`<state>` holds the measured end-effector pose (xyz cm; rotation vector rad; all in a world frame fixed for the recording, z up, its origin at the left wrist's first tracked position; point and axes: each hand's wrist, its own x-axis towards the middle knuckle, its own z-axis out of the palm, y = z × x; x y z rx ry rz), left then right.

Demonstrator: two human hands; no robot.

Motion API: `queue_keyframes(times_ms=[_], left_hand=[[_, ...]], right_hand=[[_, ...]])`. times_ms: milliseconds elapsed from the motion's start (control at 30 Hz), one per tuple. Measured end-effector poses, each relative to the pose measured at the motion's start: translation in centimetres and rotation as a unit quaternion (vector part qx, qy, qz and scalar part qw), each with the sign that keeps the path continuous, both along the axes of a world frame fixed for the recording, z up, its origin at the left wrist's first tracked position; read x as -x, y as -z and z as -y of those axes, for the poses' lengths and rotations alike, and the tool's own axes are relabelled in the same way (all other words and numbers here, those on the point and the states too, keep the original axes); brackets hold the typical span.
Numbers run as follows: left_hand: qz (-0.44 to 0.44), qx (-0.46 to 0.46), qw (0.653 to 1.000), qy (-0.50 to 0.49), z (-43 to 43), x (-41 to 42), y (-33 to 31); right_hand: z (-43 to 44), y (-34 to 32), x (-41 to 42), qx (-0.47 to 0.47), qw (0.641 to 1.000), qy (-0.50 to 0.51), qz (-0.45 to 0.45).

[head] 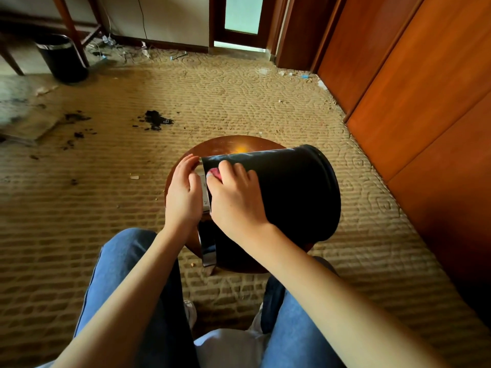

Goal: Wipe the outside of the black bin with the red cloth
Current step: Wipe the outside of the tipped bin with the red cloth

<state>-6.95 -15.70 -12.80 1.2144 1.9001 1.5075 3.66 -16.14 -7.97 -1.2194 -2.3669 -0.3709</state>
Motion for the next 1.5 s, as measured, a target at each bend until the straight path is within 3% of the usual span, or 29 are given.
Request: queue_keyframes(times_ms=[233, 500, 633, 833, 967, 1200, 1333, 1400, 1500], left_hand=[[-0.066, 0.052, 0.996, -0.019, -0.6, -0.3, -0.5], [-0.055, 0.061, 0.996, -0.034, -2.1, 0.0, -1.7], [-0.039, 0.09, 0.995, -0.028, -3.3, 0.6, -2.6], [-0.029, 0.12, 0.992, -0.02, -4.4, 1.3, -2.9], [-0.031, 0.123, 0.992, -0.025, -4.7, 1.3, -3.1], [-0.04, 0.129, 0.99, -0.034, -4.8, 1.2, -3.3], [-0.039, 0.125, 0.991, -0.031, -4.5, 1.1, -3.2], [-0.031, 0.12, 0.992, -0.032, -4.4, 1.1, -3.2], [-0.022, 0.115, 0.993, -0.033, -4.3, 1.1, -3.1]], right_hand=[[-0.6, 0.2, -0.4, 0.024, 1.0, -0.013, -0.007], [-3.1, -0.2, -1.2, 0.052, 0.999, -0.008, -0.008], [-5.0, -1.4, -2.9, 0.084, 0.996, 0.017, 0.039], [-8.9, -2.9, -8.0, 0.151, 0.975, 0.15, 0.057], [-9.0, -3.2, -7.1, 0.164, 0.963, 0.21, 0.051], [-5.1, -2.7, -0.4, 0.123, 0.987, 0.067, 0.081], [-4.9, -2.0, -1.2, 0.135, 0.989, -0.005, 0.054], [-6.1, -2.4, -3.5, 0.156, 0.986, 0.009, 0.051], [-8.6, -2.9, -8.2, 0.155, 0.98, 0.106, 0.067]])
